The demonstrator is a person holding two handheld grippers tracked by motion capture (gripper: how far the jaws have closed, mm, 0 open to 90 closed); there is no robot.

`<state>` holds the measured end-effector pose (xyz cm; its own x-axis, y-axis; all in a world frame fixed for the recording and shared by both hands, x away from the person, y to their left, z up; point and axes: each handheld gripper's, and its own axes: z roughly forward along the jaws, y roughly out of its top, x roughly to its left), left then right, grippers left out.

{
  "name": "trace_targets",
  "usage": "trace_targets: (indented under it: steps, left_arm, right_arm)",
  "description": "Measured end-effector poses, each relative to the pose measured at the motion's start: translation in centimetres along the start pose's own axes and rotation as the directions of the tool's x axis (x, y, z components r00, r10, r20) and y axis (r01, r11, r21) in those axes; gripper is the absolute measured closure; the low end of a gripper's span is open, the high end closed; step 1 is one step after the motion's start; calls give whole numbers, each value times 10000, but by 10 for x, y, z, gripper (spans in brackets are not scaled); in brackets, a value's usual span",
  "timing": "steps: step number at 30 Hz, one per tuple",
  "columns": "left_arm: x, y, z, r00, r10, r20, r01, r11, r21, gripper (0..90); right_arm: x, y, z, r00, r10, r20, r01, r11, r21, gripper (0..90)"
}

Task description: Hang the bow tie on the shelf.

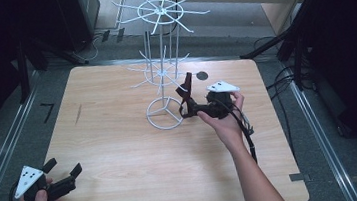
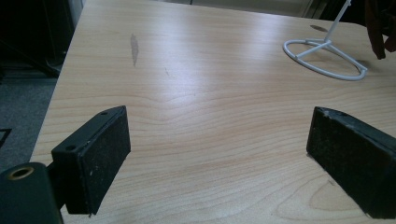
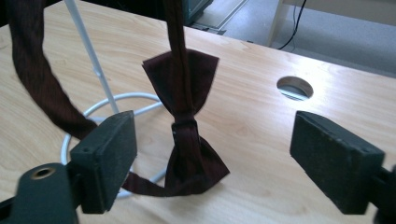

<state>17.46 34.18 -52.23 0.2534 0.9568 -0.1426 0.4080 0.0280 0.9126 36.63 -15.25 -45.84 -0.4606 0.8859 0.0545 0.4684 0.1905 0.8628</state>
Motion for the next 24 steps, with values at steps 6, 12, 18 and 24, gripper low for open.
trace_targets:
  steps: [6, 12, 18, 24]
  left_arm:
    - [0, 0, 0, 10000, 23, -20, -23, 10000, -9, 68]
    - [-1, 0, 0, 10000, 33, -2, -33, 10000, -17, 68]
    - [0, 0, 1, 10000, 4, -17, -4, 10000, 11, 68]
    - [-1, 0, 1, 10000, 33, -84, -33, 10000, 2, 68]
  right_arm:
    - [-7, -21, -19, 9997, 234, -44, -235, 9996, -134, 129]
    - [-13, -39, -31, 9991, 410, 89, -408, 9990, -155, 120]
    - [-22, -55, -45, 9979, 615, 181, -612, 9980, -175, 92]
    - [-29, -70, -54, 9959, 866, 261, -863, 9962, -105, 69]
